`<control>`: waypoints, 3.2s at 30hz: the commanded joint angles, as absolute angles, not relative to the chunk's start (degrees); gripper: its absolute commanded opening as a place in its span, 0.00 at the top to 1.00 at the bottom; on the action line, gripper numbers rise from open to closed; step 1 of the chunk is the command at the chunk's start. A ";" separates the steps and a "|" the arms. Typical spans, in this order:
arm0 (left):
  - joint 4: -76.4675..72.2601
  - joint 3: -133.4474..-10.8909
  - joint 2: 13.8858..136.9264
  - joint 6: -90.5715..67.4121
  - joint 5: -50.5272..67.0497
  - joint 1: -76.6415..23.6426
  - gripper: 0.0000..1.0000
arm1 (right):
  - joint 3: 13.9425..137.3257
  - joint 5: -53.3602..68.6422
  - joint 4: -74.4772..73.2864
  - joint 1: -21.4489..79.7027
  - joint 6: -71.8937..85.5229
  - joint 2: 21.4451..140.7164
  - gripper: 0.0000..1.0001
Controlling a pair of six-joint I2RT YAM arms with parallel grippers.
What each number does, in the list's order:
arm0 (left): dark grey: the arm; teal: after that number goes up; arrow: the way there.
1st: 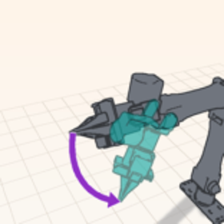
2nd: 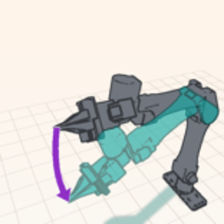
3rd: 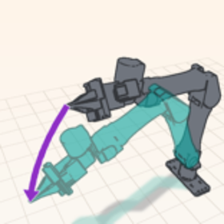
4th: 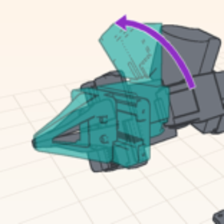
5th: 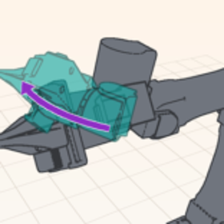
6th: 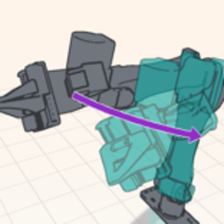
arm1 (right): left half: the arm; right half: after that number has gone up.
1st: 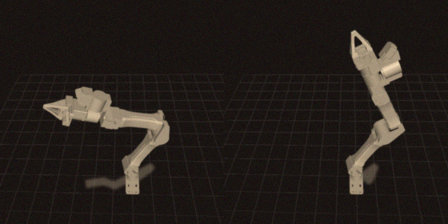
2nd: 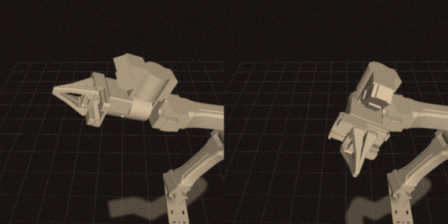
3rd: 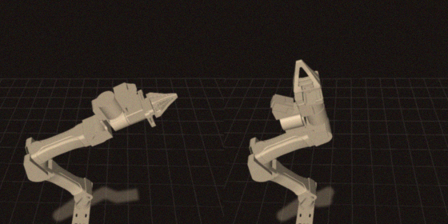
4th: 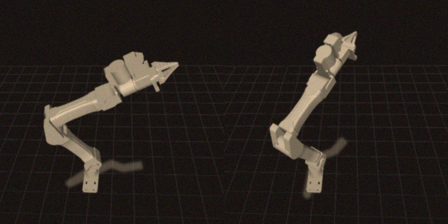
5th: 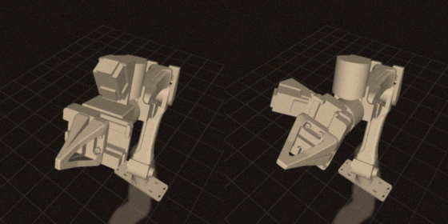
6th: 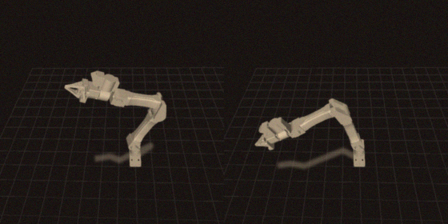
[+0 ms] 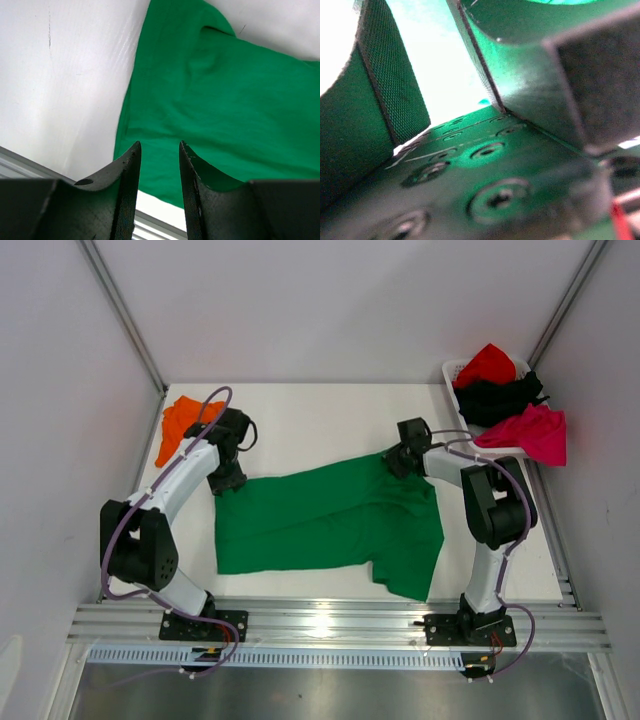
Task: Fold and stack the t-shirts
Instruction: Fold the tshirt
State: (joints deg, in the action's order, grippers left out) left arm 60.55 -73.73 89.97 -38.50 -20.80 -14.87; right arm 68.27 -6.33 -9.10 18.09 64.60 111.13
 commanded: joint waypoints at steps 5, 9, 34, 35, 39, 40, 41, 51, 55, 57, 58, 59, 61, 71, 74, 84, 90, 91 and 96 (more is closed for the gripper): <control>59.33 -74.27 87.89 -37.71 -19.96 -15.29 0.60 | 68.56 -8.79 -14.95 14.68 62.23 114.17 0.60; 57.58 -74.27 89.21 -37.44 -16.02 -15.29 0.61 | 65.22 -9.66 -11.70 15.73 60.65 109.61 0.60; 52.67 -69.21 84.14 -38.75 -8.98 -15.38 0.60 | 58.37 -21.44 -4.57 25.21 40.72 83.87 0.57; 51.17 -67.78 82.55 -40.41 -7.66 -15.38 0.60 | 56.79 -22.66 -4.05 25.92 38.95 82.72 0.57; 46.15 -61.01 77.17 -43.33 -4.40 -15.56 0.60 | 52.92 -22.42 -6.23 29.09 35.24 77.27 0.57; 46.06 -61.08 76.82 -43.50 -4.48 -15.73 0.60 | 51.95 -21.80 -7.63 29.27 35.68 74.91 0.57; 46.14 -61.35 76.82 -43.42 -4.57 -15.82 0.60 | 50.20 -20.75 -8.43 29.88 37.51 73.75 0.57; 46.93 -62.67 80.33 -41.84 -4.92 -16.26 0.60 | 39.38 -15.21 -23.72 30.15 54.90 57.32 0.56; 46.41 -62.75 80.86 -41.75 -4.48 -16.44 0.60 | 34.21 -13.72 -31.36 30.15 64.67 50.20 0.56; 46.32 -62.67 81.03 -41.75 -4.39 -16.44 0.60 | 31.92 -13.45 -32.95 30.23 69.15 45.30 0.56; 46.32 -62.67 81.21 -41.66 -4.39 -16.44 0.60 | 30.25 -13.97 -35.05 30.41 73.17 43.78 0.56; 46.32 -62.49 81.04 -41.66 -4.39 -16.52 0.60 | 29.80 -14.50 -36.72 30.67 75.04 42.38 0.55; 46.14 -62.40 81.38 -41.49 -4.39 -16.52 0.60 | 29.71 -16.51 -42.50 31.11 78.81 39.65 0.55; 45.88 -62.31 81.65 -41.31 -3.78 -16.61 0.60 | 28.04 -15.47 -59.58 31.55 88.67 31.56 0.55; 45.97 -62.05 81.30 -41.31 -3.96 -16.61 0.60 | 27.42 -14.77 -61.96 31.55 90.43 31.73 0.56; 45.79 -61.44 79.28 -41.75 -3.34 -16.61 0.60 | 28.65 -12.57 -62.49 34.01 92.63 39.80 0.58; 45.62 -60.56 78.31 -42.01 -3.51 -16.61 0.60 | 27.07 -12.39 -62.23 39.36 94.56 42.71 0.58; 45.62 -60.47 78.05 -42.10 -3.52 -16.61 0.60 | 26.98 -12.48 -62.14 41.38 95.70 43.50 0.58; 45.62 -60.47 77.87 -42.10 -3.34 -16.61 0.60 | 25.85 -11.52 -61.61 47.80 99.84 45.96 0.58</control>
State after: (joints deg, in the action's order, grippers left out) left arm 46.76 -60.66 79.70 -41.58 -4.03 -16.08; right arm 26.96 -12.38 -60.99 44.69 95.37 44.99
